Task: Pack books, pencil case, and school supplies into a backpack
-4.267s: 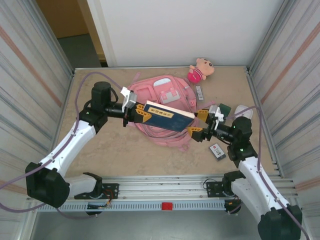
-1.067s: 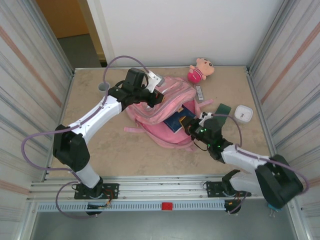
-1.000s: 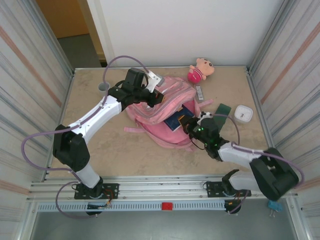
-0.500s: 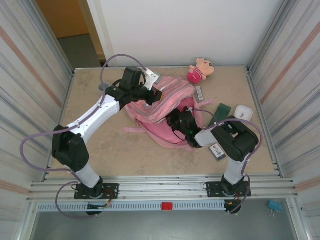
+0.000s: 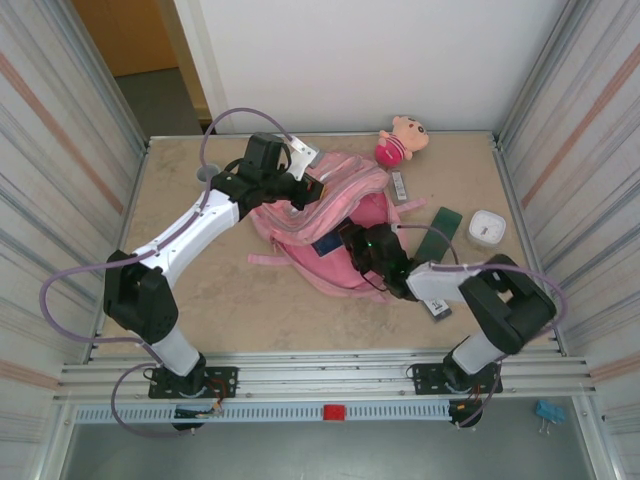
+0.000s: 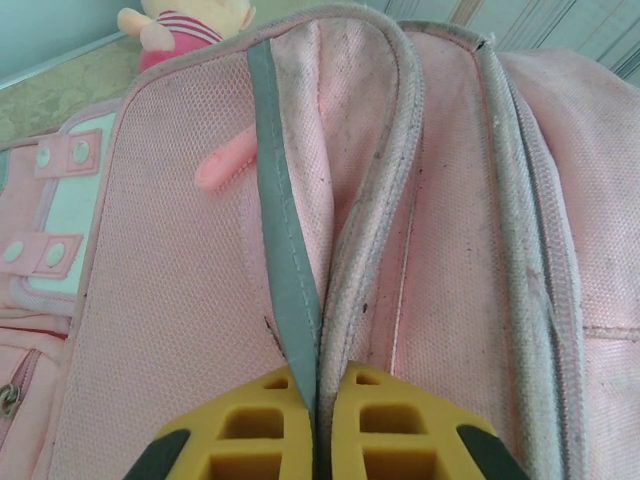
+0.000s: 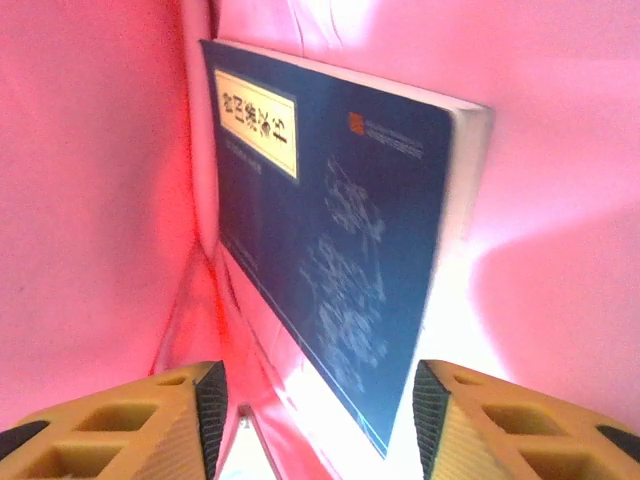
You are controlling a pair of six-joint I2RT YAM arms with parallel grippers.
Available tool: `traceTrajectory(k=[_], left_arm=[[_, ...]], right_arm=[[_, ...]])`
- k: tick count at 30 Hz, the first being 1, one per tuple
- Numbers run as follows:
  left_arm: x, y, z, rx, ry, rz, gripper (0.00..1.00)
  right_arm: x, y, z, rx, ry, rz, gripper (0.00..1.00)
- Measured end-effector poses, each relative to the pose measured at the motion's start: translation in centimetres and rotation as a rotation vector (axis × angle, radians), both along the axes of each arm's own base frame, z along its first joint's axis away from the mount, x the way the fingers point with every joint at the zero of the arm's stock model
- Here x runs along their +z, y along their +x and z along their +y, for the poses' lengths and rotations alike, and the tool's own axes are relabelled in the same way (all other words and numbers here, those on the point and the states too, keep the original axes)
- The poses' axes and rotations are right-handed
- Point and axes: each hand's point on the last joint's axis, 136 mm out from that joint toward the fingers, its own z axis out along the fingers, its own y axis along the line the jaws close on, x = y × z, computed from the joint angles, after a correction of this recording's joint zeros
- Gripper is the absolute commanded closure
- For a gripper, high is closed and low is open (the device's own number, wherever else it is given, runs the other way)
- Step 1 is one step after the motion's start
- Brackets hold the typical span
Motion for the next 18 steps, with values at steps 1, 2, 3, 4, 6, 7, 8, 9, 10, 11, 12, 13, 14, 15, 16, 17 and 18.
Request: traceTrajectory(k=[1, 2, 3, 4, 6, 7, 8, 9, 10, 11, 12, 13, 14, 15, 16, 17, 18], left_arm=[[0.0, 0.0, 0.0, 0.0, 0.002, -0.002, 1.0], [-0.1, 0.1, 0.1, 0.002, 0.005, -0.004, 1.0], [-0.1, 0.1, 0.1, 0.002, 0.008, -0.007, 1.0], [-0.2, 0.1, 0.1, 0.0, 0.01, -0.009, 1.0], [-0.6, -0.1, 0.0, -0.009, 0.024, -0.015, 1.0], [-1.0, -0.3, -0.2, -0.019, 0.032, -0.02, 1.0], [-1.4, -0.5, -0.4, -0.028, 0.043, -0.023, 1.0], [-1.9, -0.9, -0.7, -0.045, 0.058, -0.028, 1.0], [-2.3, -1.3, -0.9, -0.058, 0.07, -0.032, 1.0], [-3.0, -1.8, -1.3, -0.078, 0.089, -0.037, 1.0], [-3.6, -2.3, -1.6, -0.099, 0.109, -0.044, 1.0], [-4.2, -2.8, -1.9, -0.117, 0.126, -0.048, 1.0], [-5.1, -3.5, -2.3, -0.142, 0.149, -0.052, 1.0], [-6.1, -4.1, -2.7, -0.168, 0.175, -0.055, 1.0], [-7.0, -4.6, -3.1, -0.19, 0.197, -0.055, 1.0], [-8.4, -5.3, -3.6, -0.217, 0.225, -0.053, 0.98], [-9.8, -5.9, -4.1, -0.243, 0.253, -0.045, 0.96]], right_arm=[[0.5, -0.4, -0.5, 0.002, -0.007, -0.003, 0.43], [1.2, -0.9, -1.0, 0.005, -0.011, -0.011, 0.42], [2.0, -1.3, -1.6, 0.006, -0.016, -0.023, 0.41], [2.7, -1.6, -2.2, 0.006, -0.02, -0.033, 0.41], [4.6, -2.3, -3.9, 0.0, -0.042, -0.063, 0.39], [5.5, -2.6, -4.7, -0.003, -0.055, -0.079, 0.39], [6.4, -3.0, -5.6, -0.005, -0.074, -0.098, 0.39], [7.2, -3.5, -6.6, -0.007, -0.094, -0.115, 0.38], [7.9, -3.9, -7.4, -0.008, -0.114, -0.133, 0.39], [8.6, -4.3, -8.3, -0.01, -0.14, -0.15, 0.39], [9.1, -4.7, -9.2, -0.008, -0.171, -0.165, 0.39], [9.5, -5.1, -9.9, -0.007, -0.195, -0.177, 0.39], [9.9, -5.4, -10.6, -0.004, -0.225, -0.191, 0.38], [10.2, -5.7, -11.3, -0.001, -0.256, -0.203, 0.38], [10.4, -5.9, -11.7, 0.005, -0.28, -0.211, 0.38], [10.4, -6.2, -12.1, 0.015, -0.308, -0.218, 0.38], [10.3, -6.4, -12.4, 0.031, -0.336, -0.221, 0.38]])
